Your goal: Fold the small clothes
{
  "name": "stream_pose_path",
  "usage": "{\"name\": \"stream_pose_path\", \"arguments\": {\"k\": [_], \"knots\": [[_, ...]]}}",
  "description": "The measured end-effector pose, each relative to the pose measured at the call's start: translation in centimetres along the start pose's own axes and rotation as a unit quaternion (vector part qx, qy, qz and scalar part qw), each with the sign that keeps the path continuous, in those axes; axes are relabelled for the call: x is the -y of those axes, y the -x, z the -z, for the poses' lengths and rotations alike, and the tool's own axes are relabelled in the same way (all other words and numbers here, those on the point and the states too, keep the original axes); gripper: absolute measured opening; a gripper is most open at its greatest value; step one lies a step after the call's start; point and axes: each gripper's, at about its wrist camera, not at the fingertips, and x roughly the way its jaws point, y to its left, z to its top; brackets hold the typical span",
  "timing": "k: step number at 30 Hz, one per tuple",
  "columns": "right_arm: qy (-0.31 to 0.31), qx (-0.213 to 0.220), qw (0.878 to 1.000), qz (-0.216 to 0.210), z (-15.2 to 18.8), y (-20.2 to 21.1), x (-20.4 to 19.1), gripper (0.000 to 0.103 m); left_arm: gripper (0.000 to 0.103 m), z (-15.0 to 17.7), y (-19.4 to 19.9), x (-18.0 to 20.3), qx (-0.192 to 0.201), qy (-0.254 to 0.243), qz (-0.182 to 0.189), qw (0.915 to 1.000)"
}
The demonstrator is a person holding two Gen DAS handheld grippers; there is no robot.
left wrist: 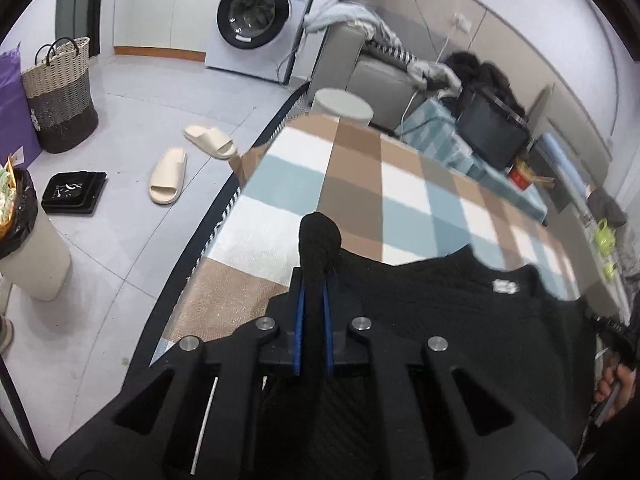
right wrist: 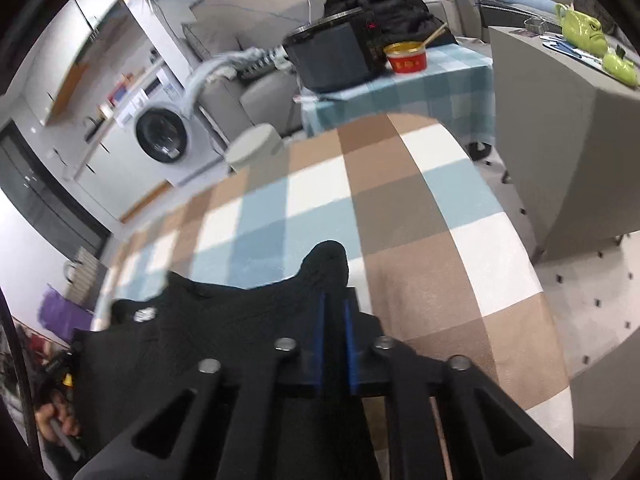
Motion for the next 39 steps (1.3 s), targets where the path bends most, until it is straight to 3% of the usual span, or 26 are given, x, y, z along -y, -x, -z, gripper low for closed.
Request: {"name": "stream_pose_path", "arguments": {"k": [6, 12, 15, 18, 20, 21, 22, 25, 29, 31, 39], "knots": [[0.013, 0.058, 0.998, -0.034, 0.0, 3.6, -1.0, 0.004, 0.005, 0.0, 4.0, -0.2, 0.037, 0.007, 0.023, 0.999], [0.019, 0.097, 0.995, -0.021, -1.4, 5.0, -2.3, 0.003, 0.005, -0.3, 5.5, -0.9, 0.056, 0.022, 0.013, 0.9981], [-0.009, 0.098, 0.995, 0.009, -2.4, 3.8, -1.8, 0.005, 0.005, -0.2, 3.9, -1.7, 0.029, 0.04, 0.0, 0.9988], [-0.027, 0.048, 0.998, 0.017, -2.1, 2.7, -1.1, 0.011, 0.006, 0.7, 2.8, -2.2, -0.009, 0.053, -0.018, 0.9984], [-0.015, 0.025, 0.999, 0.013, -1.0, 2.9, -1.1, 0.019, 0.013, 1.4, 3.4, -2.3, -0.008, 0.043, -0.017, 0.9989], [-0.008, 0.018, 1.0, 0.013, -0.3, 3.2, -1.1, 0.034, 0.026, 1.7, 3.7, -2.3, -0.009, 0.039, -0.019, 0.999], [-0.003, 0.005, 1.0, 0.014, 0.6, 3.6, -1.1, 0.042, 0.039, 2.2, 4.4, -2.3, -0.007, 0.033, -0.026, 0.9991], [0.002, -0.022, 1.0, 0.001, 3.4, 4.9, -0.9, 0.049, 0.063, 3.7, 6.5, -2.5, 0.003, 0.023, -0.042, 0.9988], [-0.004, -0.059, 0.998, -0.012, 7.9, 7.0, 0.0, 0.054, 0.068, 6.3, 9.2, -2.7, -0.01, 0.01, -0.052, 0.9985], [-0.008, -0.068, 0.998, -0.015, 10.0, 8.2, 0.5, 0.056, 0.078, 7.8, 10.4, -2.8, -0.022, 0.008, -0.06, 0.9979], [-0.014, -0.083, 0.996, -0.031, 16.5, 12.3, 1.8, 0.058, 0.079, 15.6, 14.2, -3.2, -0.06, -0.009, -0.065, 0.996]]}}
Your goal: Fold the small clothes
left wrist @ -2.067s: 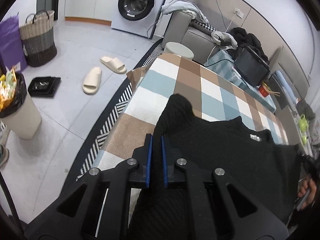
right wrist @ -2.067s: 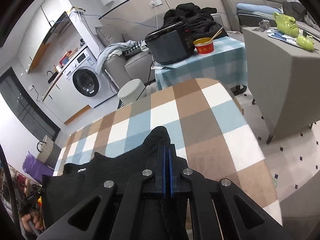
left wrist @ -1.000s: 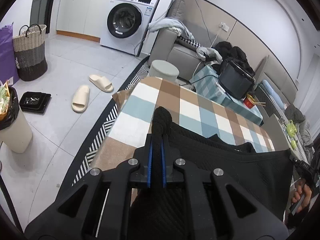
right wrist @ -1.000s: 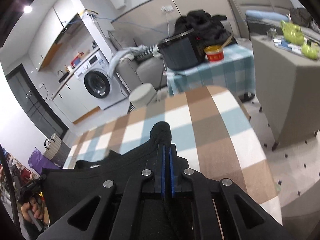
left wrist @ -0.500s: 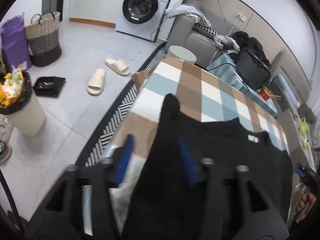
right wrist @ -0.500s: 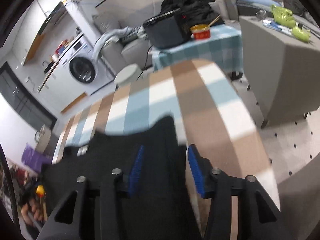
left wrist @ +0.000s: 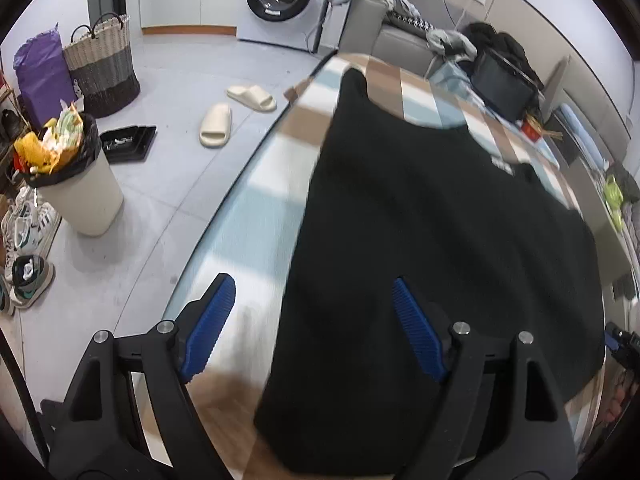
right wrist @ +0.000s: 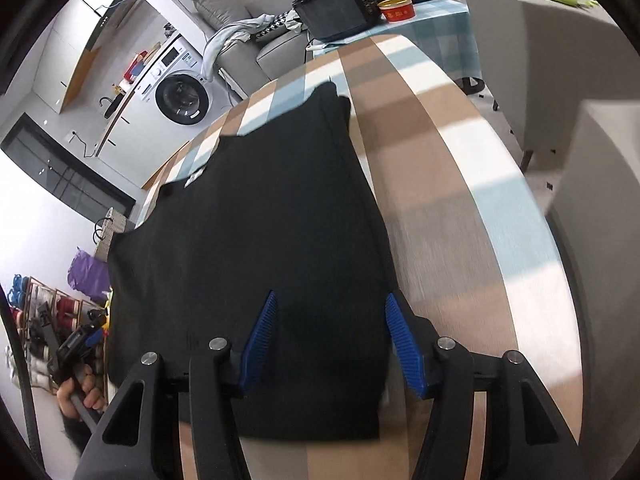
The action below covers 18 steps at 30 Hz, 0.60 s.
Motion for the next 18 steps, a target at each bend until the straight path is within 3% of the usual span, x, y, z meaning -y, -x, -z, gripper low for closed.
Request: {"name": "stream_pose_path", "arguments": {"k": [8, 10, 11, 12, 13, 14, 15, 18], "knots": [[-0.019, 0.001, 0.999, -0.036, 3.8, 1.8, 1.5, 0.058, 0.079, 4.7, 1.6, -0.3, -0.019, 0.01, 0.021, 0.9996], [-0.026, -0.002, 0.998, -0.052, 3.9, 1.7, 1.6, 0.057, 0.075, 5.2, 1.6, -0.1, -0.024, 0.009, 0.027, 0.9993], [-0.025, -0.004, 0.998, -0.058, 4.0, 1.6, 1.4, 0.051, 0.071, 5.4, 1.6, 0.0, -0.025, 0.009, 0.03, 0.9992], [-0.014, -0.003, 0.998, -0.06, 3.8, 1.5, 0.9, 0.035, 0.066, 5.7, 1.8, 0.1, -0.026, 0.007, 0.031, 0.9991], [-0.003, -0.003, 0.999, -0.052, 3.7, 1.4, 0.4, 0.031, 0.063, 5.7, 1.7, 0.2, -0.027, 0.005, 0.032, 0.9991], [0.011, 0.0, 0.999, -0.043, 3.7, 1.4, -0.2, 0.018, 0.061, 6.0, 1.9, 0.2, -0.024, 0.005, 0.034, 0.9991], [0.019, 0.005, 0.999, -0.043, 3.5, 1.5, -0.6, 0.012, 0.055, 5.6, 1.7, 0.4, -0.023, 0.006, 0.036, 0.9991], [0.033, 0.027, 0.998, -0.041, 3.6, 3.1, -1.1, 0.006, 0.042, 5.7, 1.9, 0.3, -0.02, 0.006, 0.037, 0.9991]]}}
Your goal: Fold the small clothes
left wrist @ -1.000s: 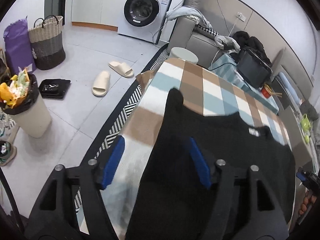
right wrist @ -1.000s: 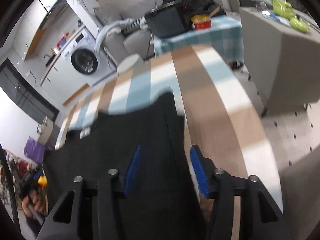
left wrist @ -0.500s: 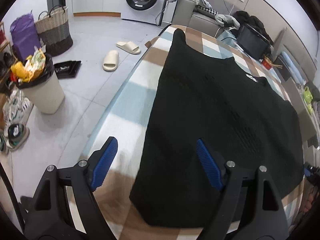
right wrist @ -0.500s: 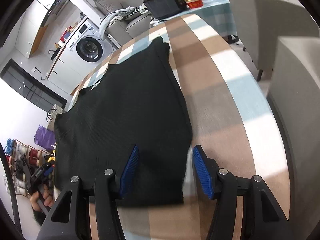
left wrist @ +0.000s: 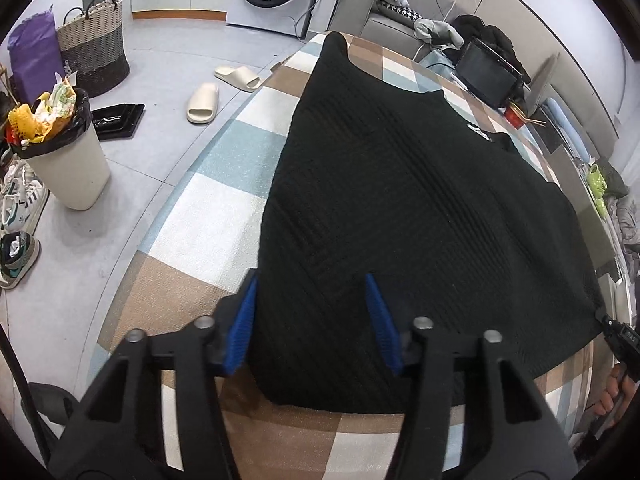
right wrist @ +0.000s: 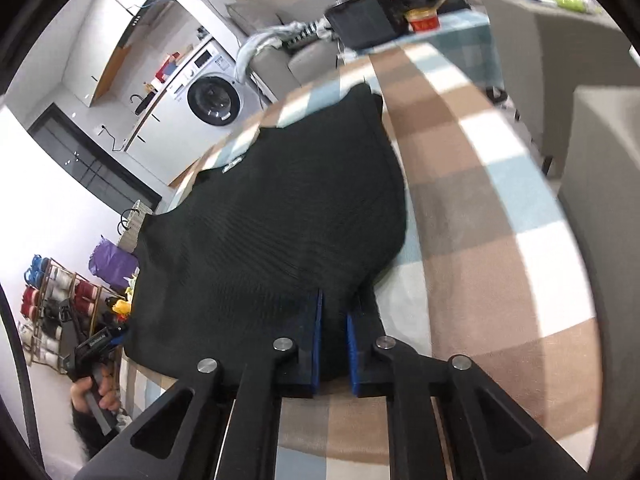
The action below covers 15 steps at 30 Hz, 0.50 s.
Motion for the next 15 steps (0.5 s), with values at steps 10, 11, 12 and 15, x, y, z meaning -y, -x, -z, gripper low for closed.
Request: {"name": "stream_pose_path", "arguments": {"k": [10, 11, 12, 15], "knots": [[-0.002, -0.021, 1.0, 0.019, 0.1, -0.7, 0.6, 0.016, 0.014, -0.4, 0.3, -0.6, 0.001, -0.006, 0.027, 0.9996], [-0.008, -0.021, 1.0, 0.016, 0.1, -0.8, 0.8, 0.021, 0.012, -0.4, 0.4, -0.7, 0.002, -0.006, 0.026, 0.9996], [-0.011, -0.02, 1.0, 0.017, 0.0, -0.9, 0.9, 0.021, 0.008, -0.4, 0.6, -0.8, 0.006, -0.003, 0.026, 0.9996], [-0.02, -0.02, 0.999, 0.02, -0.1, -1.3, 1.0, 0.021, 0.003, -0.2, 2.0, -1.7, 0.021, 0.011, 0.022, 0.9995]]}}
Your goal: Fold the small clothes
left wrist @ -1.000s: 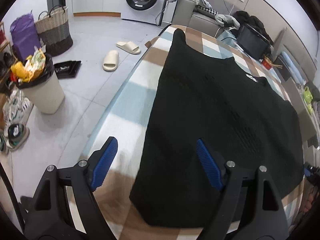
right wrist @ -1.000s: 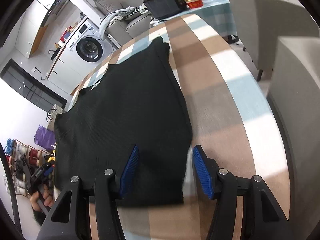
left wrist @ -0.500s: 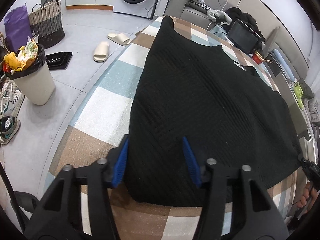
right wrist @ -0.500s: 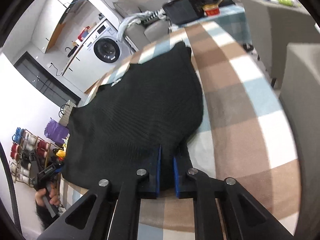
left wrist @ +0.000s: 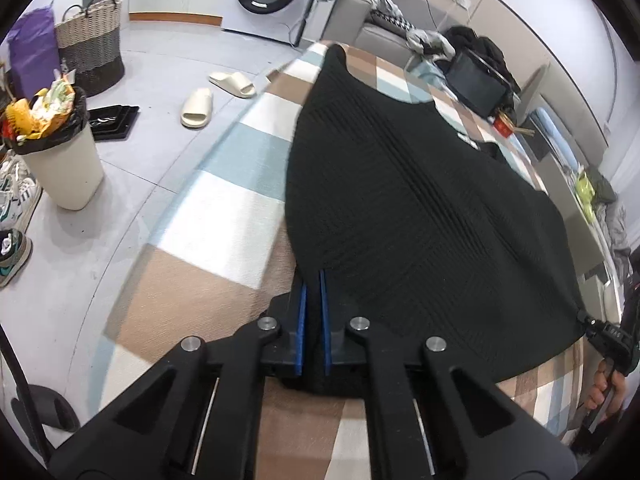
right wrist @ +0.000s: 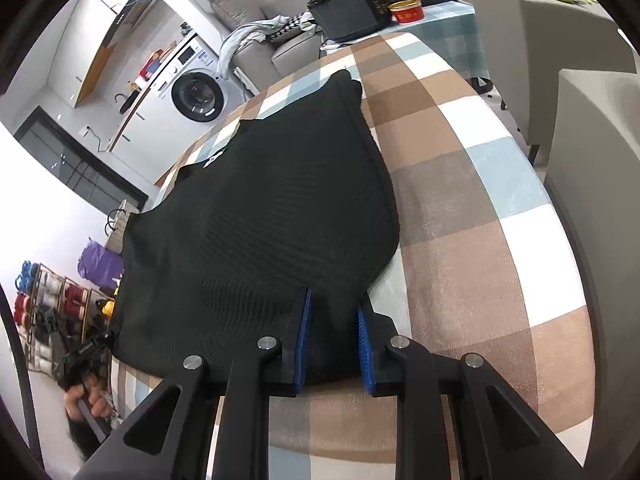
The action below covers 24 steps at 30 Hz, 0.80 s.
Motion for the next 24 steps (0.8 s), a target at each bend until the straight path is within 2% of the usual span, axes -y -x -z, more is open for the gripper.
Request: {"name": "stream_pose_path", "arguments": {"k": [4, 6, 8, 9, 10, 11, 12, 13, 15, 19, 20, 21, 22, 23, 24], "knots": [[0.002, -0.004, 1.0, 0.0, 0.0, -0.1, 0.1, 0.023, 0.003, 0.3, 0.1, -1.1, -0.011, 0.008, -0.006, 0.9999], [-0.005, -0.002, 1.0, 0.001, -0.3, -0.3, 0.4, 0.029, 0.004, 0.3, 0.1, -1.1, -0.011, 0.014, -0.008, 0.9998], [-0.014, 0.0, 1.0, -0.001, -0.6, -0.4, 0.7, 0.031, 0.008, 0.2, 0.1, -1.0, -0.015, 0.019, -0.008, 0.9997], [-0.015, 0.001, 1.0, -0.002, -0.8, -0.5, 0.7, 0.037, 0.018, 0.1, 0.0, -0.9, -0.016, 0.021, -0.004, 0.9997], [-0.013, 0.005, 1.0, 0.0, -1.1, -0.5, 0.6, 0.042, 0.034, 0.0, -0.1, -0.9, -0.014, 0.024, 0.001, 0.9996], [-0.013, 0.013, 1.0, 0.0, -1.3, -0.5, 0.6, 0.047, 0.043, -0.1, -0.3, -0.8, -0.009, 0.026, -0.002, 0.9996], [-0.014, 0.018, 1.0, -0.003, -1.7, -0.6, 0.7, 0.048, 0.053, -0.2, -0.5, -0.7, -0.005, 0.026, -0.007, 0.9996], [-0.016, 0.021, 1.0, -0.004, -2.1, -0.8, 0.7, 0.049, 0.056, -0.3, -0.7, -0.5, -0.003, 0.024, -0.011, 0.9996], [-0.02, 0.027, 0.999, 0.003, -3.0, -1.3, 0.8, 0.057, 0.056, -0.8, -1.5, 0.0, -0.008, 0.019, -0.005, 0.9998], [-0.009, 0.029, 0.999, 0.017, -4.6, -2.6, 0.9, 0.057, 0.055, -2.1, -3.2, 1.0, -0.007, 0.015, 0.002, 0.9998], [-0.004, 0.027, 1.0, 0.012, -5.0, -3.1, 0.8, 0.057, 0.052, -2.4, -3.4, 1.2, -0.003, 0.014, 0.003, 0.9999], [0.004, 0.025, 1.0, 0.009, -5.2, -3.5, 0.6, 0.055, 0.036, -2.6, -3.6, 1.3, 0.001, 0.013, 0.005, 0.9999], [0.015, 0.025, 1.0, 0.01, -5.5, -3.8, 0.4, 0.049, 0.022, -2.9, -3.9, 1.4, 0.002, 0.014, 0.006, 0.9999], [0.027, 0.021, 0.999, 0.006, -5.8, -4.2, 0.0, 0.03, 0.019, -3.1, -4.2, 1.5, -0.001, 0.014, 0.01, 0.9998], [0.033, 0.017, 0.999, -0.003, -6.0, -4.5, -0.3, 0.019, 0.014, -3.2, -4.4, 1.5, 0.0, 0.013, 0.014, 0.9998]]}}
